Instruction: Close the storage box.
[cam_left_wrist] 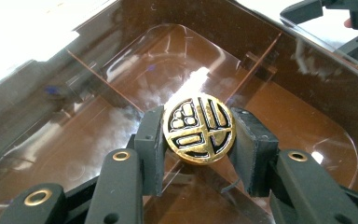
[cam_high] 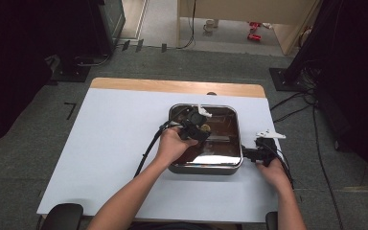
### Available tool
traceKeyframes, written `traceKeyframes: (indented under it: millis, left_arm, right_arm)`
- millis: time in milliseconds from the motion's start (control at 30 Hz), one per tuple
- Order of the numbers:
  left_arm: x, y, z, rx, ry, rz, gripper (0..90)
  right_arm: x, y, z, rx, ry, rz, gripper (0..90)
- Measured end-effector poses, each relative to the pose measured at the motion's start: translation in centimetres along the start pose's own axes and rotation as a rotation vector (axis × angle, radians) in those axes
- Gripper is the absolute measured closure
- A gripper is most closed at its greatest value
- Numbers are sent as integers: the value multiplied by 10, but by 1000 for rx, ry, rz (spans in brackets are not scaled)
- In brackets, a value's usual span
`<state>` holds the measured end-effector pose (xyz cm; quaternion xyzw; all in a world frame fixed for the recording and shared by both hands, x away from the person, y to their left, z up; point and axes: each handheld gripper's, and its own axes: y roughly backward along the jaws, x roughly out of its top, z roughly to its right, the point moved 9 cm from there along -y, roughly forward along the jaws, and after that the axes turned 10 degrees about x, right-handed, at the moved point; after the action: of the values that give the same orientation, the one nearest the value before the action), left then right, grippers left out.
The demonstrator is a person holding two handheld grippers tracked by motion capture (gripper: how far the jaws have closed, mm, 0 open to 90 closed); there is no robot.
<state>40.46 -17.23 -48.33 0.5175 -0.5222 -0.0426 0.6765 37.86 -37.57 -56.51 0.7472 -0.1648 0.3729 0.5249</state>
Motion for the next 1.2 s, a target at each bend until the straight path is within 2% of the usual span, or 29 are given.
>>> traceKeyframes:
  millis: [100, 267, 367, 500, 700, 767, 833, 933, 1200]
  left_arm:
    - [-1, -1, -1, -8, 16, 25, 588]
    - [-1, -1, -1, -15, 15, 36, 575]
    - [0, -2, -2, -37, 20, 41, 495]
    - [-2, -1, -4, -17, -14, 41, 433]
    - [3, 9, -10, -20, 10, 77, 391]
    - [3, 13, -13, -11, 2, 77, 377]
    - [3, 18, -14, -27, -12, 89, 345]
    - [3, 26, -18, -61, -10, 88, 309]
    - [-1, 48, -37, -74, 7, 122, 269]
  right_arm:
    - [0, 0, 0, 0, 2, -1, 154]
    - [0, 0, 0, 0, 2, -1, 155]
    - [0, 0, 0, 0, 1, -1, 155]
    - [0, 0, 0, 0, 3, -1, 154]
    - [0, 0, 0, 0, 1, 0, 154]
    - [0, 0, 0, 0, 1, 0, 155]
    - [0, 0, 0, 0, 0, 0, 154]
    - [0, 0, 0, 0, 0, 0, 155]
    - [0, 0, 0, 0, 1, 0, 155]
